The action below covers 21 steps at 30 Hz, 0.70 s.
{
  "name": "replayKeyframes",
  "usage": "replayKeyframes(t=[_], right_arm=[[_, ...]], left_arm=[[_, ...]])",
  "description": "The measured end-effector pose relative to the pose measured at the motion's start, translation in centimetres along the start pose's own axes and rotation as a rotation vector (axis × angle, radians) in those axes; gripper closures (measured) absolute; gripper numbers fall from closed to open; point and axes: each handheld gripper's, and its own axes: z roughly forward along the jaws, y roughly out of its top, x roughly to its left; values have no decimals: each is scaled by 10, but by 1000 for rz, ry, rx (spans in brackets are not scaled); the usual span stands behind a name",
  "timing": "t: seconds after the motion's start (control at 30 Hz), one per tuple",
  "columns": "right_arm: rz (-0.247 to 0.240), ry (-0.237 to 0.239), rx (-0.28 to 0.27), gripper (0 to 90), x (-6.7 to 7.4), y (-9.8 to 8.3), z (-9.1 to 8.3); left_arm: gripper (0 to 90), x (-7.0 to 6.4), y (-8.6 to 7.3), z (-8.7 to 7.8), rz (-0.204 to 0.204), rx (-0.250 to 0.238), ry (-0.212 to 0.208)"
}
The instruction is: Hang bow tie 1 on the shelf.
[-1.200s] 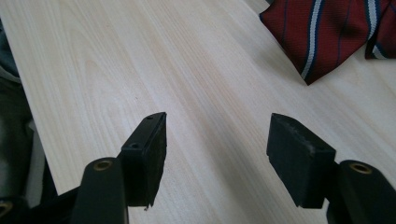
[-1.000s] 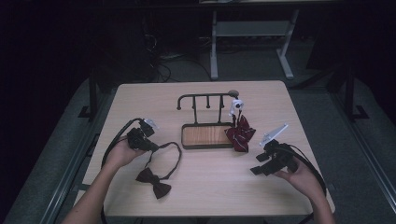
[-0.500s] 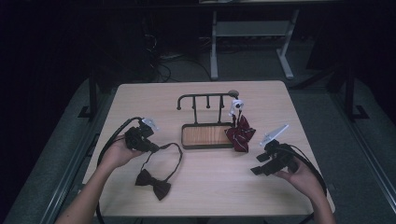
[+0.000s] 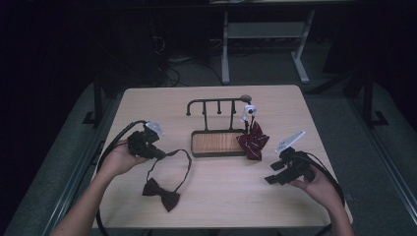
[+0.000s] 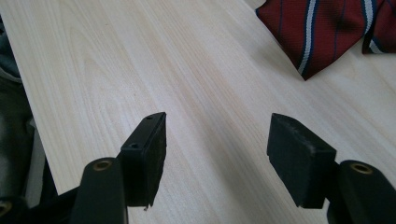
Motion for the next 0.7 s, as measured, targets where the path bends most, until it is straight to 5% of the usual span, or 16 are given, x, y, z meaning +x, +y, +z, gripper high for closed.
replayKeyframes(t=[0.7], right_arm=[[33, -5, -1, 357, -6, -3, 1]], left_arm=[[898, -10, 10, -17, 52, -3, -38]])
